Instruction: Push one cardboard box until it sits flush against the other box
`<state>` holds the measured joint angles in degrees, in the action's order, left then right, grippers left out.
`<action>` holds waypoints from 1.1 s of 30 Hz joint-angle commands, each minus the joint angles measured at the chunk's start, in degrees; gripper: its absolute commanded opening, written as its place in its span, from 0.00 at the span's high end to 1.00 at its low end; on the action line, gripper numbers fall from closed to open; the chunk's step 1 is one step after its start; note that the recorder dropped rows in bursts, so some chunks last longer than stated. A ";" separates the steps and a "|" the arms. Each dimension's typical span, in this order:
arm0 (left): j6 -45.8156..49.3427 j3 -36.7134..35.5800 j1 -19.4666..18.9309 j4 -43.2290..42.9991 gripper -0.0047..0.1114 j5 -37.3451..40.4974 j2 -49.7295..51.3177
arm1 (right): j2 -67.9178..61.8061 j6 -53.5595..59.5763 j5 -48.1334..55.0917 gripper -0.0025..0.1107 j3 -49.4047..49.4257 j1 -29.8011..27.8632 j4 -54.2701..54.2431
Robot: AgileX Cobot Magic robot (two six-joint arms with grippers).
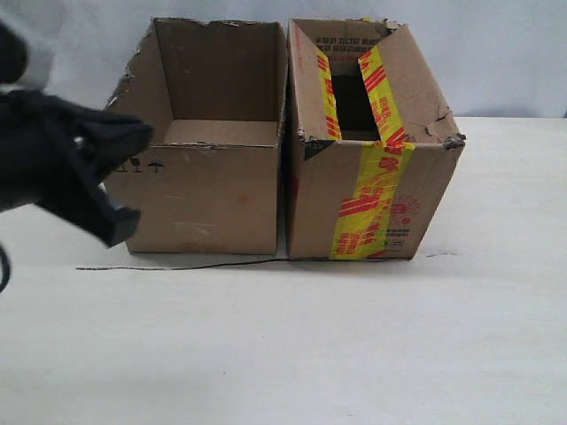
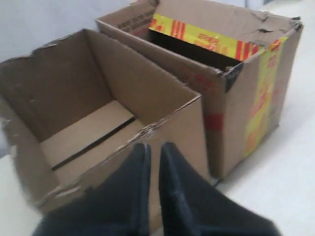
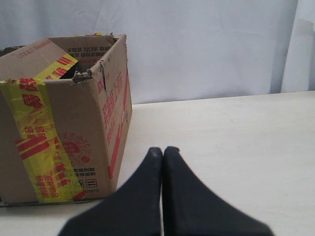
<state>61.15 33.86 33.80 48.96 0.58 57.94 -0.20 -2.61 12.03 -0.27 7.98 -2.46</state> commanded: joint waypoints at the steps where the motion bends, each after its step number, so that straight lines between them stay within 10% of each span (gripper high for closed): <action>1: 0.10 -11.90 0.21 -0.20 0.96 -13.58 -11.87 | 0.20 0.50 0.06 0.98 0.27 0.18 0.08; 20: 0.10 -19.46 0.21 -1.37 0.96 -10.36 -35.42 | 0.20 0.50 0.06 0.98 0.27 0.18 0.08; 23: -5.20 -22.40 0.21 -21.31 0.96 -9.28 -35.42 | 0.20 0.50 0.06 0.98 0.27 0.18 0.08; 28: -51.18 -27.89 0.21 -64.31 0.96 -8.16 -35.42 | 0.20 0.50 0.06 0.98 0.27 0.18 0.08; 33: -59.93 -27.89 0.21 -66.05 0.96 -4.62 -35.42 | 0.20 0.50 0.06 0.98 0.27 0.18 0.08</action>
<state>6.68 6.13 33.89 -15.08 -5.38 22.79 -0.20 -2.61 12.03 -0.27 7.98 -2.46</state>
